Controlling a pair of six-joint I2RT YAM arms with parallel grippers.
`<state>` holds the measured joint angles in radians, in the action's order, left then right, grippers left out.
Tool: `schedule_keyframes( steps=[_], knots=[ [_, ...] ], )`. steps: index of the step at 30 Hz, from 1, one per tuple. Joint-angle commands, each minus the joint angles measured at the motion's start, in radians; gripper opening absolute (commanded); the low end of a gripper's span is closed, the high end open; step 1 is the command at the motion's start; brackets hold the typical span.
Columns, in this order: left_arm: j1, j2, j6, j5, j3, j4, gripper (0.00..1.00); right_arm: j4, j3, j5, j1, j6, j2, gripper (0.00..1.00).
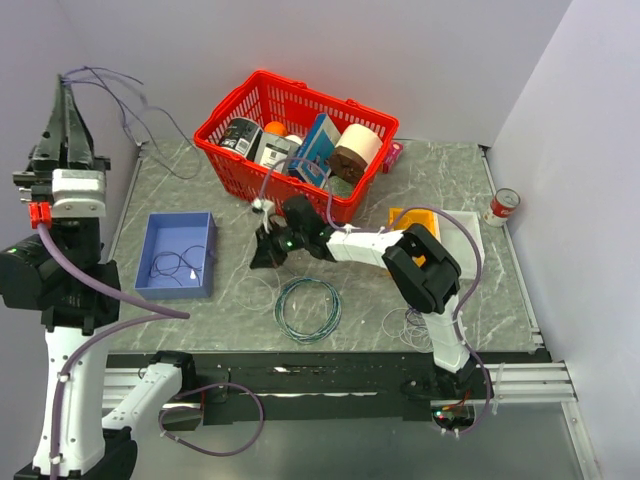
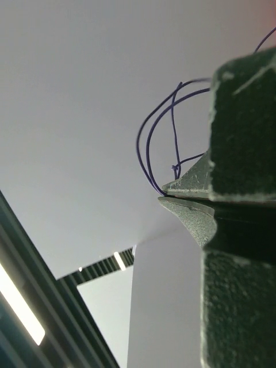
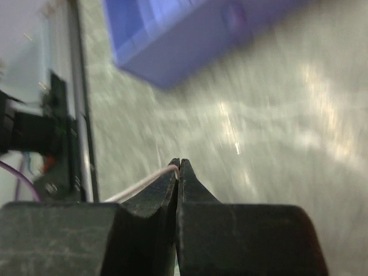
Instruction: Untangle the cables
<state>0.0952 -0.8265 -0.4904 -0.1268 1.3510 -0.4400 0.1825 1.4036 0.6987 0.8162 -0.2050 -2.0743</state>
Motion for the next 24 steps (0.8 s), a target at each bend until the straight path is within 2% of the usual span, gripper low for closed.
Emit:
schedule_keyframes(
  steps=[1,8,13,19,24],
  knots=[
    [0.001,-0.025,-0.089,0.088,0.077,0.007,0.01,-0.077,-0.089,-0.051,-0.006,0.068,0.068,0.00],
    [0.001,-0.025,-0.093,0.124,0.068,0.138,0.01,-0.106,-0.143,-0.091,-0.005,0.108,0.123,0.00],
    [-0.009,-0.032,-0.085,0.200,-0.036,0.411,0.01,-0.087,-0.146,-0.102,-0.005,0.105,0.174,0.00],
    [-0.195,-0.088,-0.027,0.072,-0.210,0.536,0.01,-0.080,-0.173,-0.102,-0.005,0.139,0.246,0.00],
    [-0.275,-0.121,0.006,0.023,-0.346,0.511,0.01,-0.064,-0.201,-0.091,-0.003,0.150,0.304,0.00]
  ],
)
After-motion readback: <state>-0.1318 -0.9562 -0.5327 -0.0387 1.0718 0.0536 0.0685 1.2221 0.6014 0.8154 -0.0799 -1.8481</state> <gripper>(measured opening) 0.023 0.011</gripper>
